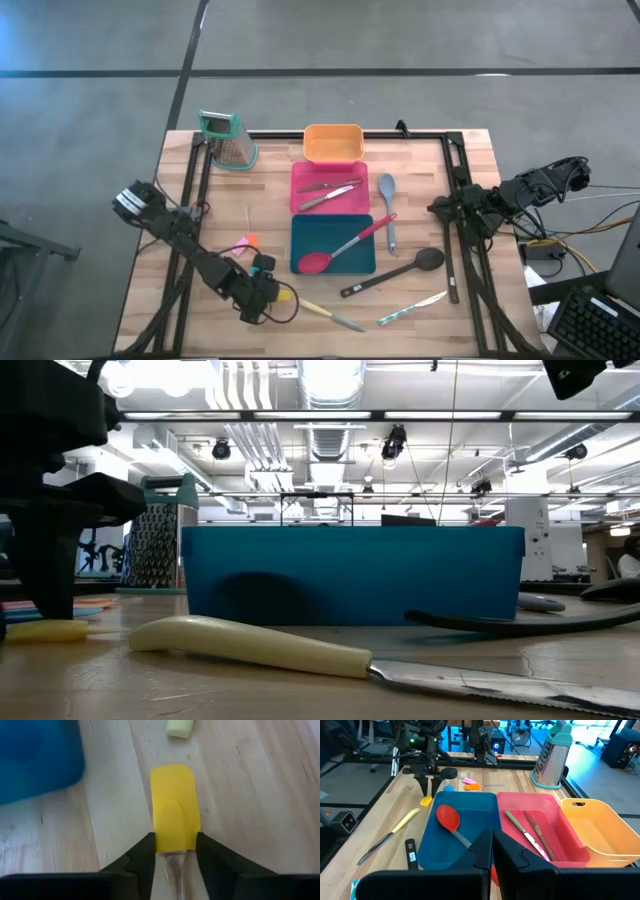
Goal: Pick & Place Kitchen Items
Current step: Put the yellow spatula into the yellow bin
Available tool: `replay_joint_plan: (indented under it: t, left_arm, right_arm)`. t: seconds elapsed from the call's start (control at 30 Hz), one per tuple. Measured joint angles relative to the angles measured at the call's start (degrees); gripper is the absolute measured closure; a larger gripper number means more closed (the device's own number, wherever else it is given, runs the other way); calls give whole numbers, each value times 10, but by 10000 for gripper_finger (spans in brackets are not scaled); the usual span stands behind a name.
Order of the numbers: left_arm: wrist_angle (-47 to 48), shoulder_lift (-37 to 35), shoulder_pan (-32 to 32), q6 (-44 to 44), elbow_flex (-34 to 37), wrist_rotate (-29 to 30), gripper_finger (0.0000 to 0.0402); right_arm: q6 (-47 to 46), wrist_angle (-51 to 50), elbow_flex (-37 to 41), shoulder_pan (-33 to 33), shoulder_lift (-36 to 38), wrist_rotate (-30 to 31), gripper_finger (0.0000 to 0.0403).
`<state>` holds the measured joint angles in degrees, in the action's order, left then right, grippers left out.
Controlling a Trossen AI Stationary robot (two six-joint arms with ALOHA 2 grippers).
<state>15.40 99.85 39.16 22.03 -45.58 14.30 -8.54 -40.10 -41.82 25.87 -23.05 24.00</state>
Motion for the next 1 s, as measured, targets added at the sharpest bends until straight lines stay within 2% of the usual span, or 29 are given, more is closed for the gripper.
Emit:
replay_joint_plan:
  t: [0.17,0.37,0.63,0.83,1.0]
  left_arm:
    - [-5,0,-5,-20,0,-5,322]
    - [-7,0,-5,-41,0,-5,325]
    - [0,1,-5,-45,-30,-36,398]
    - [-4,0,-5,-41,-61,-32,385]
    - [49,-5,-5,-45,-102,-33,362]
  right_arm:
    - [0,0,0,0,0,0,394]
    - [0,0,0,0,0,0,394]
    - [0,0,0,0,0,0,394]
    - [0,0,0,0,0,0,394]
    - [0,0,0,0,0,0,394]
